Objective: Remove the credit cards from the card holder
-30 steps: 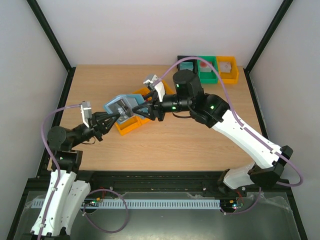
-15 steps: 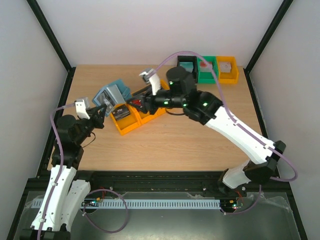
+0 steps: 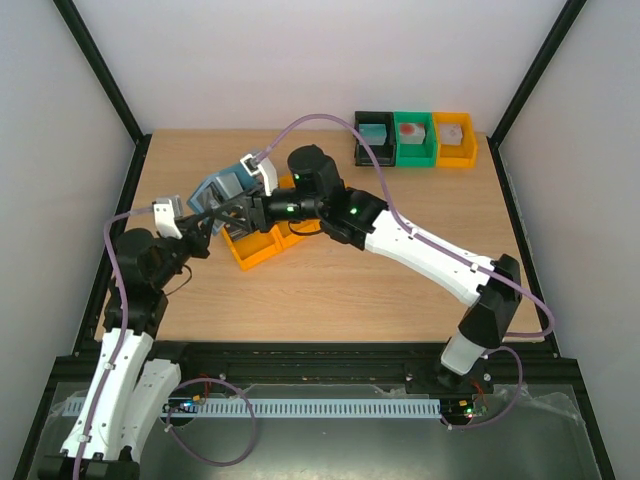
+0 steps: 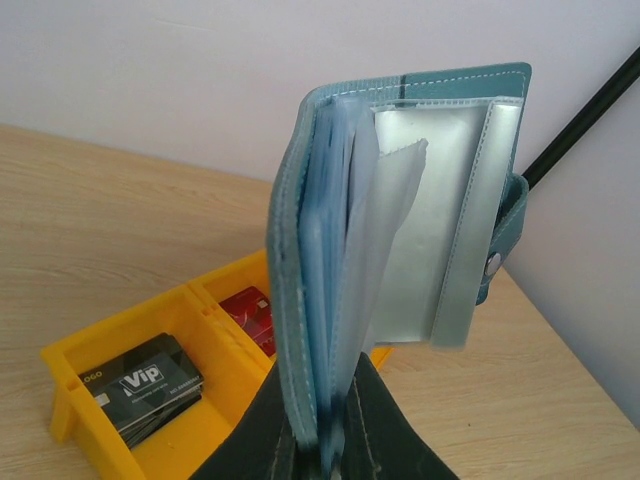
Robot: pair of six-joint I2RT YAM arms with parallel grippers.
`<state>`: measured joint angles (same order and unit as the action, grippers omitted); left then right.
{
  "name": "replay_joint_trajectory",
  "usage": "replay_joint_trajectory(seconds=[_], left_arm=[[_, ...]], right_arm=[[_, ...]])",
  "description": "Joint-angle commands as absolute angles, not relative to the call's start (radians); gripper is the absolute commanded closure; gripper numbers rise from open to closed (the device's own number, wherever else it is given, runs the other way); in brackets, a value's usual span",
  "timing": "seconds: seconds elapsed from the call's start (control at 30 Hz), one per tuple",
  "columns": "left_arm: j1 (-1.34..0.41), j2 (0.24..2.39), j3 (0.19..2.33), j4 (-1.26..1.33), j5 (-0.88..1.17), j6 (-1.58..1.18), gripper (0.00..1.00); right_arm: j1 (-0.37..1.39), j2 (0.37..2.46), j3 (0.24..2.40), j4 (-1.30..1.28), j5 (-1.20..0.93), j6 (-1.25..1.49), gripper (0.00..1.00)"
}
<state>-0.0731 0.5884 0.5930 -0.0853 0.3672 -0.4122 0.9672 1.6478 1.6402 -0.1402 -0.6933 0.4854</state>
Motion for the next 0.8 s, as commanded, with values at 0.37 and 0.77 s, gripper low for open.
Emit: replay_joint_trajectory(seconds=[0.37, 0.77], left_arm=[[-0.079, 0.581, 0.609, 0.013, 0.535, -0.452, 0.98], [-0.089, 0.579, 0.624, 0.062, 0.649, -0.441, 0.98]], right_arm=[[0.885, 1.679, 1.6, -0.131, -0.555, 0.593, 0.64], [0.865, 1.623, 1.558, -0.151, -0.652, 0.517, 0.67]])
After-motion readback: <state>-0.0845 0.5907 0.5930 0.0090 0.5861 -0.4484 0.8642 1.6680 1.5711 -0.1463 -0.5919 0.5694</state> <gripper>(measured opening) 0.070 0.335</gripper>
